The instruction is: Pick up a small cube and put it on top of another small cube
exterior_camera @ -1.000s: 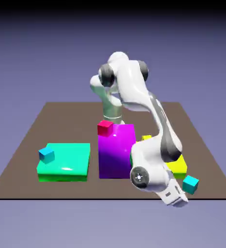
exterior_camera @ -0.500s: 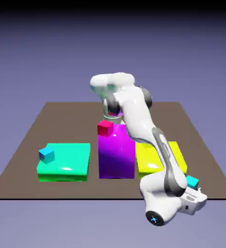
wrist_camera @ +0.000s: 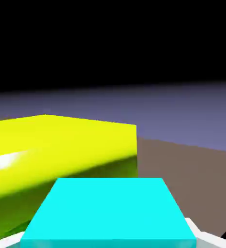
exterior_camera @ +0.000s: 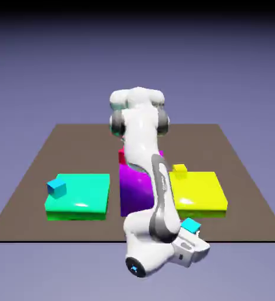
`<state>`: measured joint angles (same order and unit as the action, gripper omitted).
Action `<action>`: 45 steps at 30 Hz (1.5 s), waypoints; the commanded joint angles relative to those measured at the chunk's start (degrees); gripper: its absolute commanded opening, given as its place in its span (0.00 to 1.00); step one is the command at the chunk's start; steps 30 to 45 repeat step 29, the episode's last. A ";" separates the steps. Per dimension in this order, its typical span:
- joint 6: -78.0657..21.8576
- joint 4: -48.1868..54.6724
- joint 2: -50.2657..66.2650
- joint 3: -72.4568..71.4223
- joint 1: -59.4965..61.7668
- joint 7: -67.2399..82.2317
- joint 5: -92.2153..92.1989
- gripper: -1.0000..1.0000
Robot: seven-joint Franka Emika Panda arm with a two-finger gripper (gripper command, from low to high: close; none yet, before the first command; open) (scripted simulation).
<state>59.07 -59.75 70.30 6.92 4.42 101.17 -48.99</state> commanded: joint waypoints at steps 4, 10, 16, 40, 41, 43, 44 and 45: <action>-7.24 0.29 -1.60 7.90 8.31 5.14 1.01 0.00; -18.14 0.72 -4.00 19.74 20.76 12.91 2.63 0.00; -26.38 0.21 -3.98 31.72 29.67 19.66 -5.36 0.00; -19.03 -17.08 -9.33 33.56 20.72 27.21 -1.09 1.00; -19.03 -17.08 -9.33 33.56 20.72 27.21 -1.09 1.00; -19.03 -17.08 -9.33 33.56 20.72 27.21 -1.09 1.00; -19.03 -17.08 -9.33 33.56 20.72 27.21 -1.09 1.00; -19.03 -17.08 -9.33 33.56 20.72 27.21 -1.09 1.00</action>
